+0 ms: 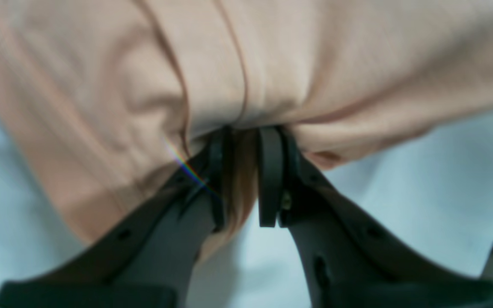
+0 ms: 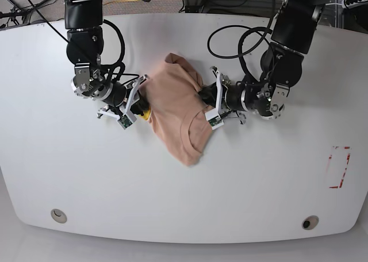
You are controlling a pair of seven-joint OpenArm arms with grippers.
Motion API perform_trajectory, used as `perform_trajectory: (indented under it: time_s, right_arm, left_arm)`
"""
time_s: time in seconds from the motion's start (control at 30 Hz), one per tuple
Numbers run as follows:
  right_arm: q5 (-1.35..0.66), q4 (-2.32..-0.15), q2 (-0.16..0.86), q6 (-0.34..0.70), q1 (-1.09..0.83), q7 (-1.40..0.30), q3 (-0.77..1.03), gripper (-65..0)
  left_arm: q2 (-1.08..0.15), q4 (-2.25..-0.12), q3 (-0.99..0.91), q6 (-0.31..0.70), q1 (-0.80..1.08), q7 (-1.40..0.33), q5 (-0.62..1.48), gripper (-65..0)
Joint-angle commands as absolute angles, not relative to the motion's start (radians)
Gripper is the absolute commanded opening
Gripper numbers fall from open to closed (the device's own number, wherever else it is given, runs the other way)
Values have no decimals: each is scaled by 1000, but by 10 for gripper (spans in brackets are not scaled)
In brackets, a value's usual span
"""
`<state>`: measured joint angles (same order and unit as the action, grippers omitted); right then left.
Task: Fold the T-shirt properly
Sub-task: 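Grasp the folded shirt with both grippers and rotate it, then drag the folded shirt with the left gripper toward the red-marked corner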
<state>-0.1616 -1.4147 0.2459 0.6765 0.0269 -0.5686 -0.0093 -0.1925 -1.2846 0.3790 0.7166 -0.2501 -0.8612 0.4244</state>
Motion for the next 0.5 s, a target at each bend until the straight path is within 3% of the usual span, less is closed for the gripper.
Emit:
perform_trajectory:
  time_s: [0.0, 0.33, 0.47]
  right_arm:
    - [-140, -1466, 245, 680, 1, -599, -8, -555]
    - [-134, -1626, 145, 677, -124, -680, -8, -555]
    - [-134, -1699, 85, 608, -137, -739, -12, -555]
  left_arm:
    - [-231, -1233, 389, 698, -302, -914, 351, -557]
    - [-321, -1218, 555, 698, -483, -912, 352, -557]
    - [-321, -1218, 555, 698, -527, -912, 352, -557]
